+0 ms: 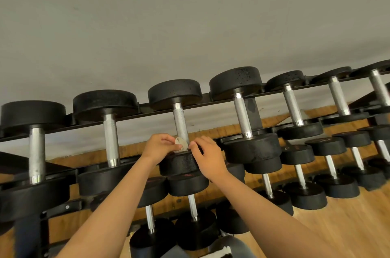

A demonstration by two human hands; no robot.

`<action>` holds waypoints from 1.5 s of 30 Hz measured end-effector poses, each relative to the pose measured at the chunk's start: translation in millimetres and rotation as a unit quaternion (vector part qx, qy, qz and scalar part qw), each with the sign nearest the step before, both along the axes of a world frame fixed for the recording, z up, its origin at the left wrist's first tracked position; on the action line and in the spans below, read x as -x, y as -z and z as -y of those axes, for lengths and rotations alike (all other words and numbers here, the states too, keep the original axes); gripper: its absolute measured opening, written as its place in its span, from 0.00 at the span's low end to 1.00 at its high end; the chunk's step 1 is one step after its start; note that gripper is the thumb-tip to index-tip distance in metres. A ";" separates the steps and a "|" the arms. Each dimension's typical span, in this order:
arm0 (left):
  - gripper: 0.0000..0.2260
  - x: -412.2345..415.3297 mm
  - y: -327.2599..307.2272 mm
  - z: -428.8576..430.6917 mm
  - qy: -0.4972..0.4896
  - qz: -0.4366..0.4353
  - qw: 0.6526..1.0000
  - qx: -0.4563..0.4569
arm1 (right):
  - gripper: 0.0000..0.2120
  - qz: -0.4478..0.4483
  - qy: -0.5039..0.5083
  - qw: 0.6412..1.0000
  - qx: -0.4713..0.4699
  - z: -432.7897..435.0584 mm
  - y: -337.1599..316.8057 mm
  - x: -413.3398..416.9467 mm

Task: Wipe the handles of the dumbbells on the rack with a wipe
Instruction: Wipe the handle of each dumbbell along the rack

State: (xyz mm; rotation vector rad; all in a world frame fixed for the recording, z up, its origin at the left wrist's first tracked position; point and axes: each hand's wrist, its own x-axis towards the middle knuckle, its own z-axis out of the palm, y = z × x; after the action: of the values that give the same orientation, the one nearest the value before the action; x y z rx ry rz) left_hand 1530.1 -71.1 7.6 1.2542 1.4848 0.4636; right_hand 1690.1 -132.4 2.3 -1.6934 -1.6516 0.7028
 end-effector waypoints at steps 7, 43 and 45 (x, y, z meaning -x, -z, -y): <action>0.05 8.5 1.3 -9.0 0.030 0.022 0.998 0.053 | 0.25 0.000 -0.002 1.000 0.010 -0.4 -1.1 -0.2; 0.11 -1.6 1.3 -10.2 0.077 -0.058 0.995 -0.004 | 0.23 0.008 0.003 1.000 -0.009 -1.0 3.3 -0.5; 0.07 4.6 3.3 -12.8 0.079 -0.037 0.996 0.006 | 0.23 0.008 0.004 1.000 -0.007 -0.8 3.0 0.1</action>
State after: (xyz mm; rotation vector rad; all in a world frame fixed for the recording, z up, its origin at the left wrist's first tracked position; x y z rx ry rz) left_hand 1525.5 -58.2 4.3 1.3803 1.4349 0.3067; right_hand 1690.0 -131.6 -0.7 -1.6987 -1.6563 0.6737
